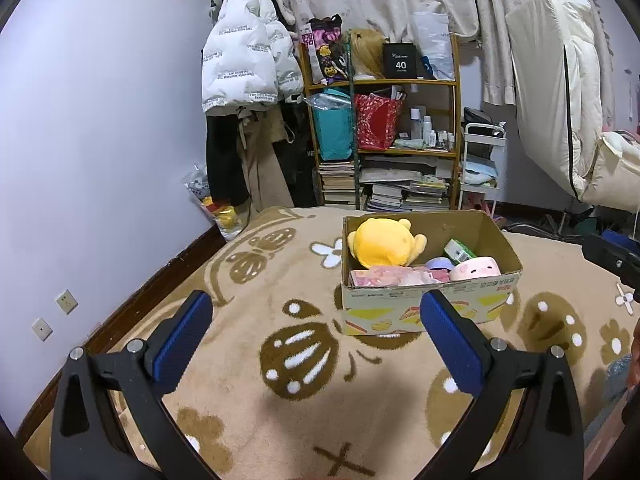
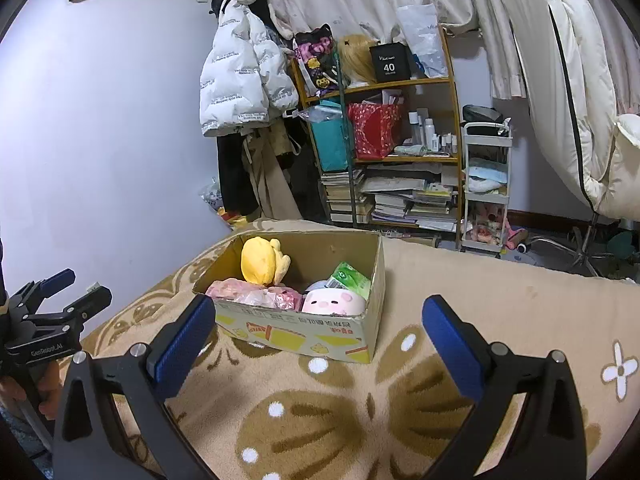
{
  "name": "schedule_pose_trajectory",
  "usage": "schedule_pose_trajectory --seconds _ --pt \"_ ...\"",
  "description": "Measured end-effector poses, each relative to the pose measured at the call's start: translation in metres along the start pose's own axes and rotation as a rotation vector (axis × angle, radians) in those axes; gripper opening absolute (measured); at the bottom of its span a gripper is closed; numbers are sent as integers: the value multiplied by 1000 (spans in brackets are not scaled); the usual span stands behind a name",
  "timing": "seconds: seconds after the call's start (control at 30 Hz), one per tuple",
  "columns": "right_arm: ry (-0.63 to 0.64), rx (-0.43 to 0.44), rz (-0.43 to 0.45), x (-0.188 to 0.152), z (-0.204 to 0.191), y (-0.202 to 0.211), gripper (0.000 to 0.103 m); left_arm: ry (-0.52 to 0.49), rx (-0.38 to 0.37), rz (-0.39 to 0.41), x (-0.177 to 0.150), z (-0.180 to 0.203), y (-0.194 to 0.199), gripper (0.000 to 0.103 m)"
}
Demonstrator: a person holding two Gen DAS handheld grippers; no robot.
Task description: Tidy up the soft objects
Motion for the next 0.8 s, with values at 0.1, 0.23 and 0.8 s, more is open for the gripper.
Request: schedule_pose_trajectory --seconds 0.1,0.23,0.8 --pt "-3 3 -7 -2 0 -4 103 7 -6 -8 -1 -1 -2 102" --pt "-2 3 -8 -3 0 -4 103 7 -5 -5 -1 -1 -3 102" --pt "-24 -16 -11 -5 7 -6 103 -8 -6 -12 -1 2 -4 102"
Point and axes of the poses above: each gripper's, at about its wrist camera, not at the fingertips, and y roughly against the way its jaws point, z to its right, x to its top, the point moved 6 cm from there along -y, roughly the way its jaws point, and after that the axes turned 11 degrees about -z, right-handed, at the moved point
